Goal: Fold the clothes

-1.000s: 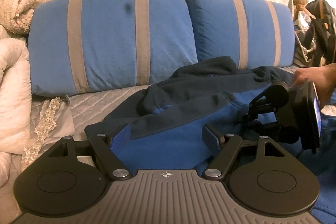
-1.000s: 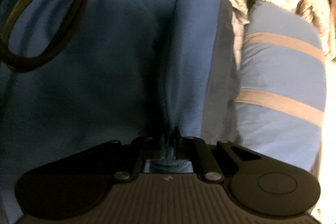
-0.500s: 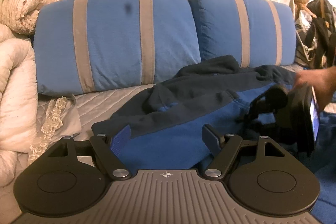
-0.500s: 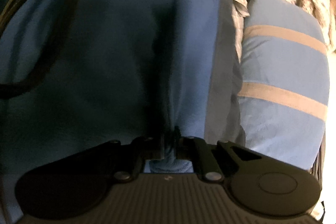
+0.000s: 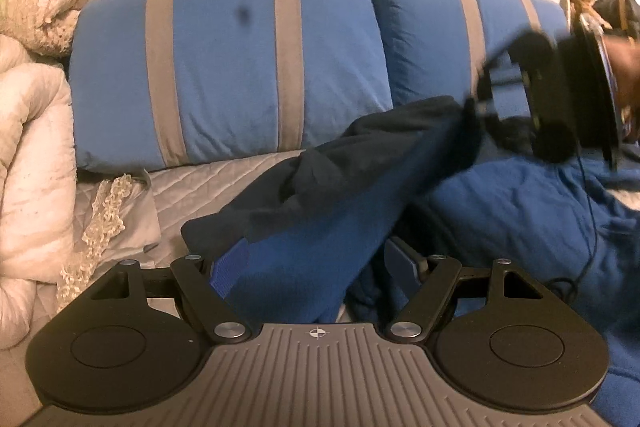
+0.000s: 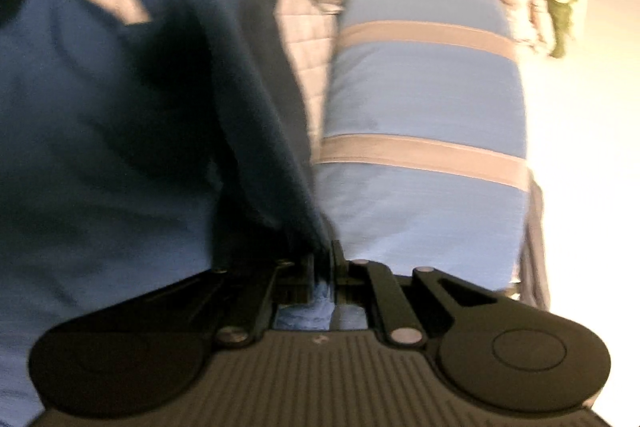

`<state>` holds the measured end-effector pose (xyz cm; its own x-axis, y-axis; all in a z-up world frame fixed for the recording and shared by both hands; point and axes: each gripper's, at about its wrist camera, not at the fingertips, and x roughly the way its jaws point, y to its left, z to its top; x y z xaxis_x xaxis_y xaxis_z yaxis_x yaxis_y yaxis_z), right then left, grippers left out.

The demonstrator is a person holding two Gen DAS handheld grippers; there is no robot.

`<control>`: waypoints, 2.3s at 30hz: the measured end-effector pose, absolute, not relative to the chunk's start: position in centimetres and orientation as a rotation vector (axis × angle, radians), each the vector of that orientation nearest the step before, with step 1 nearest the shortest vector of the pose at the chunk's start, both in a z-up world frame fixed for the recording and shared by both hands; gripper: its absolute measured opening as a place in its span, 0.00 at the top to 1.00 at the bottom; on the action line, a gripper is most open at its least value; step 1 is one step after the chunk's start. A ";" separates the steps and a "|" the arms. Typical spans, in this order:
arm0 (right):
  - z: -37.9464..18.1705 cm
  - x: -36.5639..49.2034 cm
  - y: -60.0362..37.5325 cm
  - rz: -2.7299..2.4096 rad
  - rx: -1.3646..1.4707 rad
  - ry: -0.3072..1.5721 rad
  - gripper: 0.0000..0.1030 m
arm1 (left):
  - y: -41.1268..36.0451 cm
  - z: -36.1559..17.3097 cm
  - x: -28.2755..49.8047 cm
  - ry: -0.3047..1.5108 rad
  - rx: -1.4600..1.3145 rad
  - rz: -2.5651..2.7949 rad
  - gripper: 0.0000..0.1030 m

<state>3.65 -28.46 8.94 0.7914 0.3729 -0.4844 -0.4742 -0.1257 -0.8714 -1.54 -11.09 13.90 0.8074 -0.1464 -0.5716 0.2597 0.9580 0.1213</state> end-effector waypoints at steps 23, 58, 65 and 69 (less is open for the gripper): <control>20.3 9.6 -30.6 0.449 -1.455 0.044 0.94 | -15.9 9.8 3.4 0.576 0.464 -0.116 0.27; 19.8 12.6 -37.4 0.349 -1.385 0.134 0.94 | -13.2 6.7 4.5 0.652 0.525 -0.109 0.27; 19.8 12.6 -37.6 0.348 -1.357 0.153 0.94 | -15.5 6.7 5.3 0.665 0.525 -0.253 0.28; 19.3 13.0 -38.6 0.351 -1.353 0.181 0.94 | -16.5 6.4 5.9 0.675 0.557 -0.253 0.51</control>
<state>12.98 -38.63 19.35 0.9341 0.1428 -0.3273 -0.3492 0.1744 -0.9207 5.87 -16.46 6.37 0.7580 -0.0440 -0.6508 0.3943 0.8256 0.4035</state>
